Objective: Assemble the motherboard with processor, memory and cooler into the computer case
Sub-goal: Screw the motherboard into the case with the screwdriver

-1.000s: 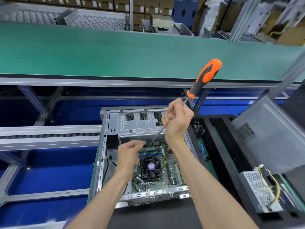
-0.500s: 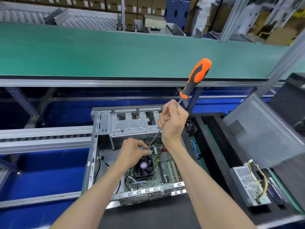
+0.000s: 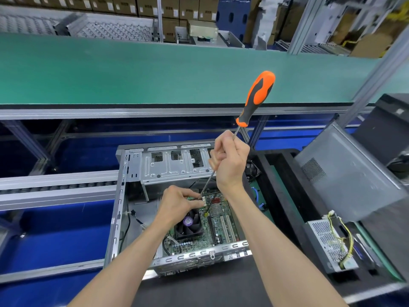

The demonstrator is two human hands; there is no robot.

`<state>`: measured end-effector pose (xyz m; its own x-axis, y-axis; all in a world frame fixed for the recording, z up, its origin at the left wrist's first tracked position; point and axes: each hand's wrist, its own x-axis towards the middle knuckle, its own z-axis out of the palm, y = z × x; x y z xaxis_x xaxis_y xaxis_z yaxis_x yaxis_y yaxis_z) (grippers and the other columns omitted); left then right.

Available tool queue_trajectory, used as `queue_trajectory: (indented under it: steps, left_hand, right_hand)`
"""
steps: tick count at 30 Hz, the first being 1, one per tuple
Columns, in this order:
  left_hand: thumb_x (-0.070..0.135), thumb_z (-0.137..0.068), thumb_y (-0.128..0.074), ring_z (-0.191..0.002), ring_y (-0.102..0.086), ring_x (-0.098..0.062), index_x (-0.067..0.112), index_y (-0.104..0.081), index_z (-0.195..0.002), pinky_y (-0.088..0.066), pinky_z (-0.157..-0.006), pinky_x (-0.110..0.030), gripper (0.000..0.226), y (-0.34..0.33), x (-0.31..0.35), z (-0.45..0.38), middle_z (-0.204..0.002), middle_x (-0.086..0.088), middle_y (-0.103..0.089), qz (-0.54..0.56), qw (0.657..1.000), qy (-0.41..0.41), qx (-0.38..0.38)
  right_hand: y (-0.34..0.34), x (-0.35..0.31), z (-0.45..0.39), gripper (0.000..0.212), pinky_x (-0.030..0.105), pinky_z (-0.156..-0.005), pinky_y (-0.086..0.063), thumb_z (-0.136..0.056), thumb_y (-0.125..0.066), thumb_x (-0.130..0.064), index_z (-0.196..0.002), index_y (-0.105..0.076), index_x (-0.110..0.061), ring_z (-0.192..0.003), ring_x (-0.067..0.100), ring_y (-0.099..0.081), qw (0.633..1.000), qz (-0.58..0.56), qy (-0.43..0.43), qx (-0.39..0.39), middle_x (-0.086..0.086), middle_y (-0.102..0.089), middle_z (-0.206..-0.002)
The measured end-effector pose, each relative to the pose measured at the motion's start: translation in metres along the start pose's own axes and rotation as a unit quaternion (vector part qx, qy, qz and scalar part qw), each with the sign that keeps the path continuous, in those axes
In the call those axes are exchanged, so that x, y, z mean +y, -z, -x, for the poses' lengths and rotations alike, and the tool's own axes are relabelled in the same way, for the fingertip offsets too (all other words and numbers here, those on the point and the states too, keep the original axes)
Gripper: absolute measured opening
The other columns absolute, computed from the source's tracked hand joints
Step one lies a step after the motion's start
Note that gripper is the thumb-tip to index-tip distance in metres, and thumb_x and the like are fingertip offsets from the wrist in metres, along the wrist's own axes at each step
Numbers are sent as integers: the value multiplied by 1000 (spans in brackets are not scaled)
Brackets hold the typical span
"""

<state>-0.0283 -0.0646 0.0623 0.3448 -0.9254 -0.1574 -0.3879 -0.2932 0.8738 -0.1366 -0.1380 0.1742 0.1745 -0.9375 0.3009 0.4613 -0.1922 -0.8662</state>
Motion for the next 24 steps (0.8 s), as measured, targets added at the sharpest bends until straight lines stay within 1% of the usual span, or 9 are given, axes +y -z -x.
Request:
queue_trajectory:
  steps: [2, 3, 4, 6, 7, 8, 11, 16, 24]
  left_hand:
    - [40, -62, -92, -84, -58, -5, 36, -79, -88, -53, -65, -36, 30, 3, 1, -1, -85, 9, -59, -12, 1000, -1, -3]
    - [40, -62, -92, -56, -52, -23, 35, -78, -93, -32, -87, -26, 34, 5, 2, 0, -87, 17, -37, -8, 1000, -5, -14]
    - [40, -63, -92, -46, -28, -13, 34, -78, -96, -23, -60, -29, 36, 6, 3, -1, -66, 21, -24, 2, 1000, -14, -26]
    - [41, -67, -89, -45, -39, -2, 34, -78, -95, -39, -54, -19, 31, 8, 10, 0, -59, 22, -33, 12, 998, -53, -38]
    - [41, -69, -88, -44, -44, 2, 34, -79, -93, -39, -51, -11, 27, 7, 15, 0, -95, 7, -46, 13, 996, -75, -39]
    - [41, -71, -86, -43, -46, 3, 34, -79, -90, -38, -48, -9, 21, 5, 20, 0, -54, 10, -66, 15, 995, -90, -41]
    - [40, -77, -83, -60, -66, -9, 34, -80, -82, -54, -61, -31, 8, -1, 29, -4, -66, 11, -72, 3, 995, -92, -38]
    - [35, -73, -86, -73, -67, 2, 33, -80, -76, -53, -72, -23, 7, -6, 19, -13, -71, 21, -73, -17, 997, -65, -28]
    - [35, -74, -85, -76, -66, 7, 30, -81, -81, -51, -76, -18, 9, -19, 20, -29, -78, 17, -75, -40, 996, -70, -40]
  right_hand:
    - [2, 0, 0, 37, 21, -44, -11, -98, -40, -13, -62, -45, -10, -40, 11, -15, 1000, -1, 2, 4, 0, -20, -50]
    - [4, 1, 1, 38, 22, -43, -11, -99, -40, -13, -62, -45, -10, -40, 11, -15, 1000, 1, 3, 4, 0, -20, -50]
    - [5, 2, 2, 38, 23, -43, -11, -99, -40, -13, -62, -45, -10, -40, 12, -15, 1000, 6, 6, 4, -1, -20, -50]
    - [6, 4, 5, 38, 25, -42, -11, -101, -39, -13, -63, -45, -10, -41, 13, -15, 1000, 16, 7, 1, -4, -22, -49]
    - [6, 5, 7, 37, 24, -42, -12, -101, -39, -13, -64, -45, -10, -42, 13, -15, 1000, 18, 6, -1, -4, -22, -49]
    - [6, 7, 9, 37, 23, -42, -12, -100, -40, -13, -64, -45, -10, -42, 13, -15, 1000, 19, 4, -2, -3, -22, -49]
    - [8, 9, 13, 35, 23, -42, -15, -99, -41, -14, -66, -47, -8, -42, 14, -16, 999, 38, -6, -11, -3, -24, -49]
    - [17, 0, 7, 30, 31, -45, -31, -99, -45, -18, -79, -59, 0, -45, 17, -29, 993, 102, -30, -53, 0, -30, -50]
    - [33, -3, 2, 28, 50, -88, -54, -88, -63, -19, -109, -60, -1, -81, 14, -68, 975, 219, -23, -16, -8, -70, -79]
